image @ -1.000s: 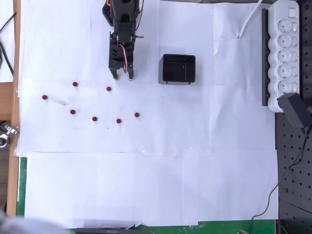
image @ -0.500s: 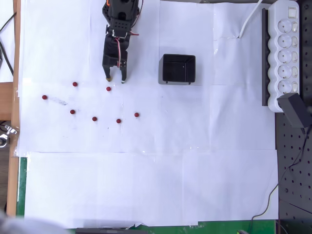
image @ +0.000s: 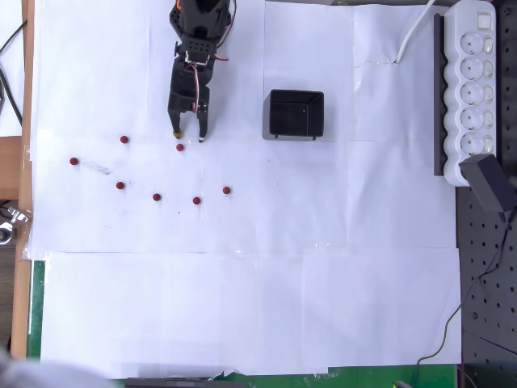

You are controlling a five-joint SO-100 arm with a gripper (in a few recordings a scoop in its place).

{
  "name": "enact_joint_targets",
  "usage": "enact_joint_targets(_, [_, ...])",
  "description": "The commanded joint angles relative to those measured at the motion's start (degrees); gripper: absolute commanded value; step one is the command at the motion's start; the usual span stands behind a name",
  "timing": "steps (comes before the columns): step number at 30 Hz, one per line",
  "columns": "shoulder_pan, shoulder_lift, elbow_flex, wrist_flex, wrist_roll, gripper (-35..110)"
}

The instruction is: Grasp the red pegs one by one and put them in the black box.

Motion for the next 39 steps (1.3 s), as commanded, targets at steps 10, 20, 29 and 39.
enact_joint_targets(10, [1.9, 6.7, 9.3, 1.0, -1.6, 19])
enact_joint_targets(20, [2.9, 9.1, 11.3, 1.0, -1.5, 19])
enact_joint_targets(29, [3.0, 10.9, 12.1, 0.8, -1.1, 19])
enact_joint_targets(39, [3.1, 12.4, 13.1, 0.4, -0.6, 15])
